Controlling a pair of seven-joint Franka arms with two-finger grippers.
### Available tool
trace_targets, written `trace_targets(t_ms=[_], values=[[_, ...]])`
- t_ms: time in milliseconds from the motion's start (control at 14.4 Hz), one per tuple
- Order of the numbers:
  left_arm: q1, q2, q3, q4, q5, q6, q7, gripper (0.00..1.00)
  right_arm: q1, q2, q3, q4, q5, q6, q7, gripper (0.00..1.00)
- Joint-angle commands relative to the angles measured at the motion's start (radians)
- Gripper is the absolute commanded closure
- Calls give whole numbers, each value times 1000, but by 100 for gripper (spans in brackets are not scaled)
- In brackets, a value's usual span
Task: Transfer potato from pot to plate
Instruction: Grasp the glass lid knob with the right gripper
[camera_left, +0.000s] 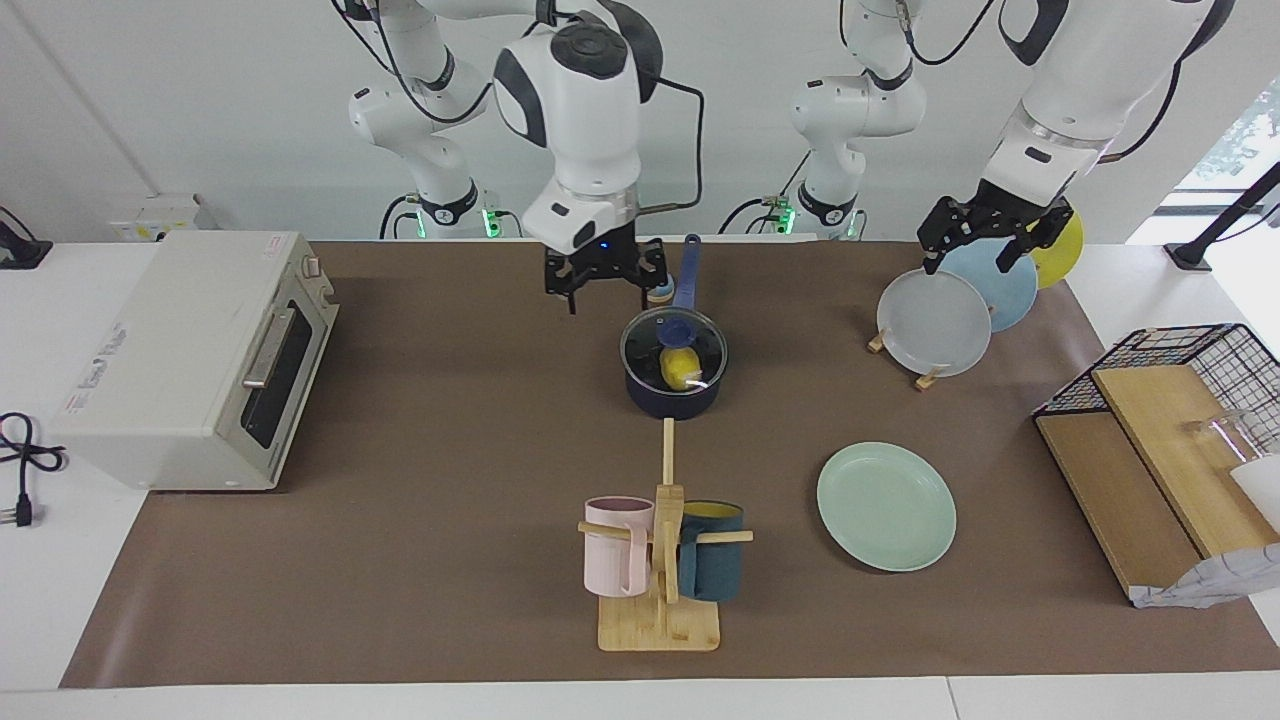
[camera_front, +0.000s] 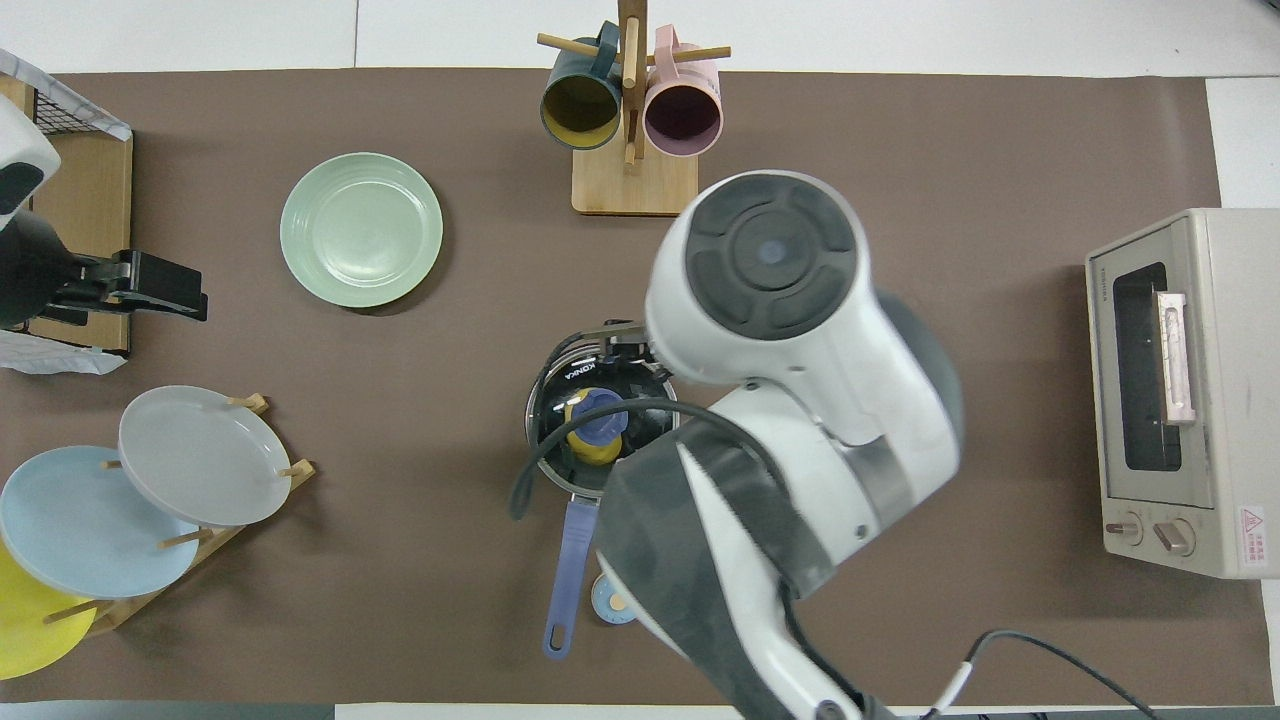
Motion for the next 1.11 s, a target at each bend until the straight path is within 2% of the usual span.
trace_targets(t_ms=[0, 209, 348, 487, 627, 1044], values=[[2, -18, 0, -13, -21, -4, -9, 0, 48, 9, -3, -54, -6, 79, 64, 0], [2, -16, 2, -13, -41, -1, -11, 0, 88, -28, -4, -194, -6, 197, 80, 0], [2, -18, 2, -21, -41, 3, -11, 0, 107, -48, -4, -252, -6, 225, 81, 0], [2, -19, 2, -21, -41, -4, -11, 0, 110, -56, -4, -265, -6, 243, 81, 0], [0, -19, 1, -21, -41, -8, -12, 0, 110, -59, -4, -301, -6, 314, 80, 0], [0, -19, -1, -21, -41, -12, -12, 0, 147, -10, -4, -306, -74, 334, 66, 0]])
